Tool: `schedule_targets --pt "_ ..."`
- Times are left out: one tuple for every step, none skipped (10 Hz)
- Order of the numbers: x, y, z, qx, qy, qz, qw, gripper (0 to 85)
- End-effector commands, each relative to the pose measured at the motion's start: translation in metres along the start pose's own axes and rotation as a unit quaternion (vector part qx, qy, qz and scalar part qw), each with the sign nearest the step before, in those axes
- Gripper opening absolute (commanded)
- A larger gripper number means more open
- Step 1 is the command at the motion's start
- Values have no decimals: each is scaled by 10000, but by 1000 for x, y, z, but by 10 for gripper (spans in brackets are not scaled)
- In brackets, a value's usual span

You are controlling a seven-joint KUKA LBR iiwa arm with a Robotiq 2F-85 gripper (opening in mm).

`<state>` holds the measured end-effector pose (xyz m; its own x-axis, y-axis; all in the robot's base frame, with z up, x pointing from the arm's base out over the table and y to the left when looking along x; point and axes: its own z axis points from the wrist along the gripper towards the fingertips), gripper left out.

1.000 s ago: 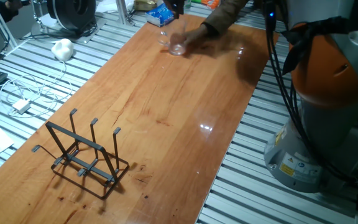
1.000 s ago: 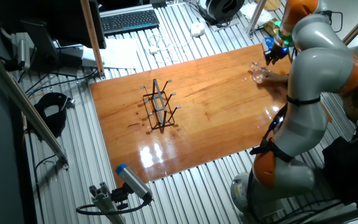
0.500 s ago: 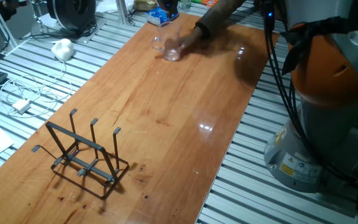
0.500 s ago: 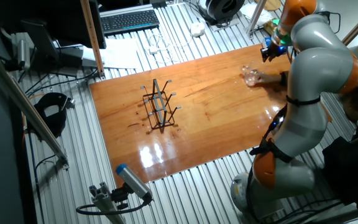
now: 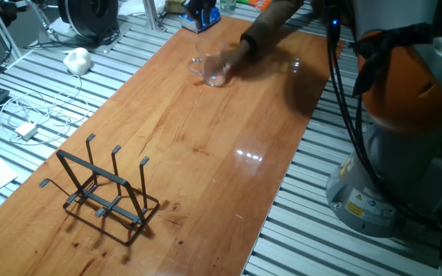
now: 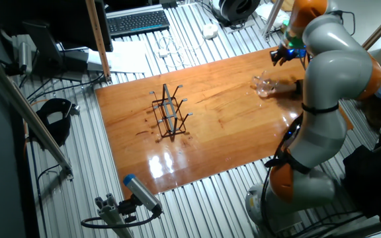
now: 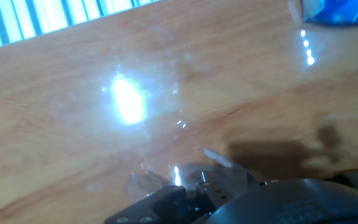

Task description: Put the cup on the cup rack

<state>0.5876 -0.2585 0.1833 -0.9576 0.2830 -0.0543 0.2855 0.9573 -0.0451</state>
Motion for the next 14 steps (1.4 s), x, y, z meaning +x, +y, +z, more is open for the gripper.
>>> schedule_targets --pt "8 11 0 32 -16 59 10000 340" --pt "22 20 0 39 -19 173 9998 340" --pt "32 25 0 32 8 243 9997 340" --pt "44 30 -1 34 39 297 9995 340" --pt "56 34 -1 35 63 343 9994 340" --pt "70 39 -1 86 94 350 9993 340" --pt "81 41 0 110 119 342 9993 340" --pt "90 41 0 124 114 326 9993 340" --pt "96 38 2 136 78 280 9995 340" --pt "97 32 5 128 105 242 9996 340" --pt "95 20 9 99 67 135 9998 340" --pt "89 7 13 13 54 14 10000 340" --pt "82 -5 15 -86 99 -75 9999 340" --pt "72 -14 13 -96 149 -167 9997 340"
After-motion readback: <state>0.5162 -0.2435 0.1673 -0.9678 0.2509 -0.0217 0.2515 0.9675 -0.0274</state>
